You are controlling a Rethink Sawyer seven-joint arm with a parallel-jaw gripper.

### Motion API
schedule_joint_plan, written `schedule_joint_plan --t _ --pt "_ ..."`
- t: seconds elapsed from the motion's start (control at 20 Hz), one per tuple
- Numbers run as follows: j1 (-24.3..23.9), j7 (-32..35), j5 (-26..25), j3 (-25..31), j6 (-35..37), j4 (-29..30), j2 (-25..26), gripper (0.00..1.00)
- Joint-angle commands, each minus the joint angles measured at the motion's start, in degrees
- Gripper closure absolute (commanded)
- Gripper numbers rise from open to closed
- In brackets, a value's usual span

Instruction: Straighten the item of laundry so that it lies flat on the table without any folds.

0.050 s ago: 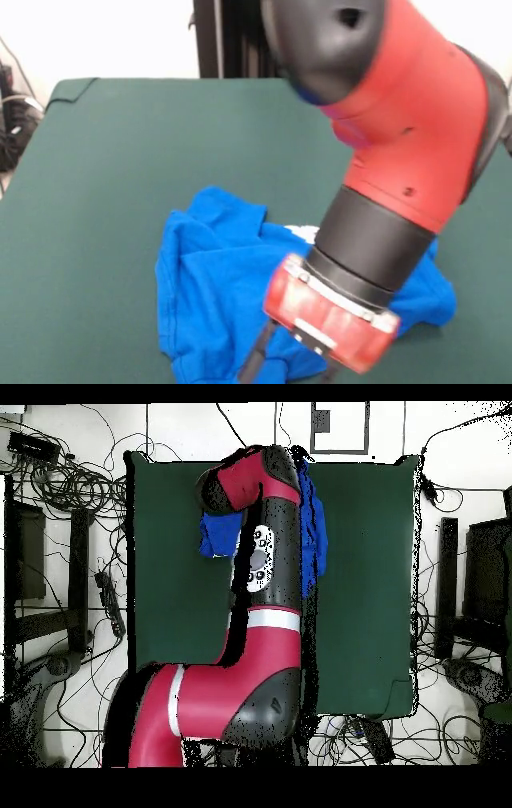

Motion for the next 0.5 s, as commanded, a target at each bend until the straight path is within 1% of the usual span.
schedule_joint_plan --t 0.05,0.2,0.35,0.45,0.5 --pt "-0.8 -23.3 10.3 12.5 21.2 11.7 0.9 0.0" --pt "-1.1 -25.0 12.8 14.0 30.1 9.1 1.9 0.0" --pt "-1.2 -25.4 14.0 15.1 36.1 6.7 3.1 0.0" --pt "-1.2 -25.8 14.7 16.0 42.7 4.3 4.1 0.0" --pt "-1.3 -25.4 15.6 16.7 48.8 3.1 4.9 0.0"
